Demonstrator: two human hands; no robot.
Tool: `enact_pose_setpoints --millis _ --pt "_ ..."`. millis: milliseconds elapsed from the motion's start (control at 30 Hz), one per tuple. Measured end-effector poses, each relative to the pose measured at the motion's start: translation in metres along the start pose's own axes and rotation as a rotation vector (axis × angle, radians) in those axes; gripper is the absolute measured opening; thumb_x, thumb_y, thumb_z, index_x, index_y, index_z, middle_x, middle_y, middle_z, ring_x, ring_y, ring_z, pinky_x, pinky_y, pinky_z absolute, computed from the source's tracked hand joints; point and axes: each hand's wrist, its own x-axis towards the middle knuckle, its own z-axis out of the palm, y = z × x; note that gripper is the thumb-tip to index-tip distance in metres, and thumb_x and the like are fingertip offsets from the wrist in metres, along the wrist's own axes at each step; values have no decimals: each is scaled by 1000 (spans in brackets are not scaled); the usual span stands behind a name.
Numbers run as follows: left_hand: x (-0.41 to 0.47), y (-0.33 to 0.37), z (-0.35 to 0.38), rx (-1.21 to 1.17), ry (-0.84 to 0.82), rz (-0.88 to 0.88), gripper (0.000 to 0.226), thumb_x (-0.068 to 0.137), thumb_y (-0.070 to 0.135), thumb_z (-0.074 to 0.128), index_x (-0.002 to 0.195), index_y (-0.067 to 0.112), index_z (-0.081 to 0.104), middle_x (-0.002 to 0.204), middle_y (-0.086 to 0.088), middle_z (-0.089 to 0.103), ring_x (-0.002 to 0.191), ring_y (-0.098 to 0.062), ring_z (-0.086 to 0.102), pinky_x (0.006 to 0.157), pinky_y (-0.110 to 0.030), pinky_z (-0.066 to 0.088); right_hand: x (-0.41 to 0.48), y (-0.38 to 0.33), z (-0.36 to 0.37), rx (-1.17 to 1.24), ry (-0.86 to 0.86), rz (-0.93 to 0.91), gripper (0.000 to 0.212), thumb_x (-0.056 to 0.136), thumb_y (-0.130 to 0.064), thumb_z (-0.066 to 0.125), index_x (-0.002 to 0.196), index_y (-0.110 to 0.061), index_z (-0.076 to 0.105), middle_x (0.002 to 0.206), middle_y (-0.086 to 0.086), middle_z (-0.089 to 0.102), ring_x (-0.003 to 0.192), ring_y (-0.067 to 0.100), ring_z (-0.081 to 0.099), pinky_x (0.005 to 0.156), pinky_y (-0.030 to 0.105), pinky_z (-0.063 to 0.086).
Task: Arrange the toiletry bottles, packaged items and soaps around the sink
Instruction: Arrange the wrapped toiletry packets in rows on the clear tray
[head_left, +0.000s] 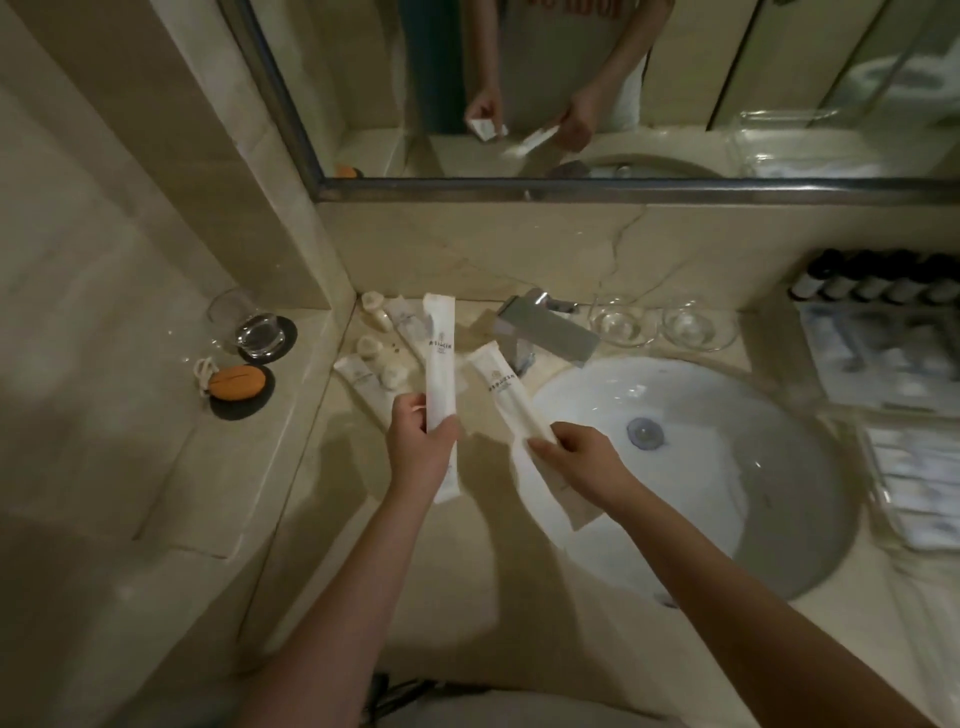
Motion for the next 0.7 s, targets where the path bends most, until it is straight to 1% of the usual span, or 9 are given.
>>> enact_pose_setpoints --millis 67,167,233,367,433,500,567,633,700 --pt "-12 11 21 -47 -58 16 26 83 5 60 105 15 49 84 4 63 69 -5 61 50 -10 46 -16 12 -21 44 16 -20 36 91 -30 56 59 -19 44 61 -2 49 55 12 46 55 24 36" --pt "-29 24 55 -61 -133 35 17 85 10 60 101 12 56 83 -6 68 60 3 63 51 -18 46 -37 37 -54 115 72 -18 31 90 -27 59 64 -14 50 59 -5 48 54 9 46 52 18 37" --pt "-39 37 79 -81 -175 31 15 84 8 60 98 12 56 76 -2 66 54 7 60 55 -23 44 -50 55 -76 160 117 -12 27 90 -26 59 70 -9 57 62 -2 51 56 10 50 53 18 39" --pt "-63 64 131 -81 -270 75 12 82 0 53 82 12 52 67 2 53 56 -10 47 54 -20 39 -77 97 -118 195 237 -39 23 89 -22 62 68 -11 61 58 -3 52 50 2 47 51 18 37" --pt "-75 73 155 -102 -320 97 14 85 8 55 75 17 50 68 5 51 58 -10 43 56 -22 38 -92 118 -135 234 287 -28 19 89 -19 62 74 -7 65 59 -1 52 51 4 48 52 21 38" --pt "-88 83 178 -96 -391 124 6 86 23 62 84 20 57 71 10 54 60 -5 49 58 -18 40 -108 138 -151 300 299 -5 16 89 -18 62 78 -6 67 62 -1 52 54 6 49 54 24 38" --pt "-99 92 202 -62 -482 164 16 83 26 68 97 19 63 76 12 60 60 2 56 54 -9 42 -124 157 -166 357 286 14 15 88 -16 63 76 -9 66 63 -3 51 55 4 47 53 19 37" --pt "-110 101 226 7 -560 151 10 81 22 71 84 15 64 68 5 58 53 0 53 46 -10 40 -138 174 -180 365 270 24 18 88 -16 64 70 -16 65 61 -10 51 54 2 47 52 15 35" --pt "-121 105 250 57 -605 105 17 81 22 71 70 16 60 64 -2 53 55 -13 48 50 -20 40 -151 190 -193 344 269 46 28 88 -16 64 60 -22 60 52 -15 48 50 -2 44 50 14 32"
